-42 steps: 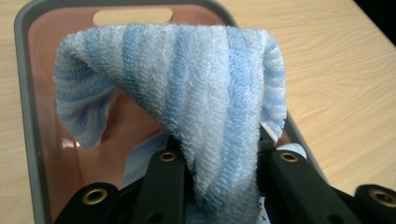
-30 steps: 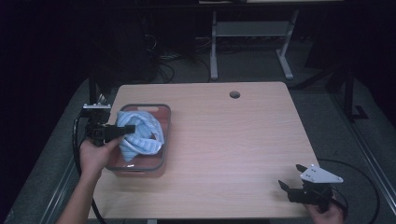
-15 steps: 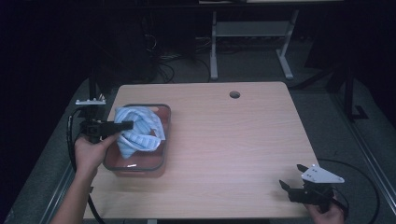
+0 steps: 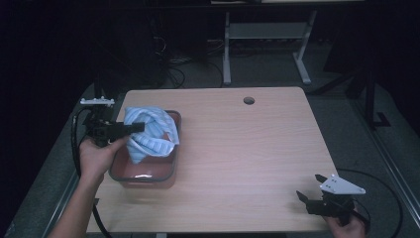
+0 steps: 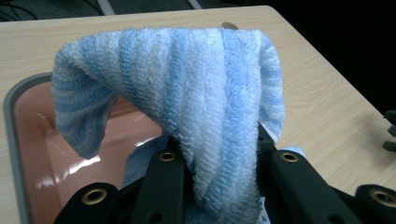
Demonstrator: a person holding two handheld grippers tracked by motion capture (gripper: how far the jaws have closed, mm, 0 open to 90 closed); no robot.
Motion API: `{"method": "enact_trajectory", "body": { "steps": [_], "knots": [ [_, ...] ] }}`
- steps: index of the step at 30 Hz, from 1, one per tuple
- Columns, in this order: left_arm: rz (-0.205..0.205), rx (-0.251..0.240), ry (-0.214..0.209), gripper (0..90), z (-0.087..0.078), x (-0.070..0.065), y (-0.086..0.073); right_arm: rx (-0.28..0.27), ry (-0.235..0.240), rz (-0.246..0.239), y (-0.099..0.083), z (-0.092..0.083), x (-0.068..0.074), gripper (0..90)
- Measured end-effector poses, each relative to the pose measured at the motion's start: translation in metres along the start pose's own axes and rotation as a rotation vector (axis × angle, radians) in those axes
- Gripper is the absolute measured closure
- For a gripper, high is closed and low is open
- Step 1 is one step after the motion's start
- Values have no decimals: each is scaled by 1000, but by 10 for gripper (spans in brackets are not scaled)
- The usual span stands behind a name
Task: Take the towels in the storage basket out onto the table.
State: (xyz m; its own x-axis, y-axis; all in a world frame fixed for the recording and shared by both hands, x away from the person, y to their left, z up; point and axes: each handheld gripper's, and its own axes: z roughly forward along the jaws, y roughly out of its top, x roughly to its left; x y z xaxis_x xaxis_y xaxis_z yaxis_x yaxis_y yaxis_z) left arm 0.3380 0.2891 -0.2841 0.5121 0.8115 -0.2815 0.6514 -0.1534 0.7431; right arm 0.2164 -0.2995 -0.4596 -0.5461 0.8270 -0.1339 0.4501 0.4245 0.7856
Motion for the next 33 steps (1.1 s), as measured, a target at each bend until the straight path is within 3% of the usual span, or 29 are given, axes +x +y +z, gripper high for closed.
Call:
{"method": "enact_trajectory", "body": {
  "steps": [15, 33],
  "knots": [
    [60, 14, -39, 733, 9, -25, 14, -4, 0, -1, 0, 0, 0, 152],
    [90, 40, -95, 732, 31, -48, 25, -6, -3, 10, -1, -3, -2, 152]
  ]
}}
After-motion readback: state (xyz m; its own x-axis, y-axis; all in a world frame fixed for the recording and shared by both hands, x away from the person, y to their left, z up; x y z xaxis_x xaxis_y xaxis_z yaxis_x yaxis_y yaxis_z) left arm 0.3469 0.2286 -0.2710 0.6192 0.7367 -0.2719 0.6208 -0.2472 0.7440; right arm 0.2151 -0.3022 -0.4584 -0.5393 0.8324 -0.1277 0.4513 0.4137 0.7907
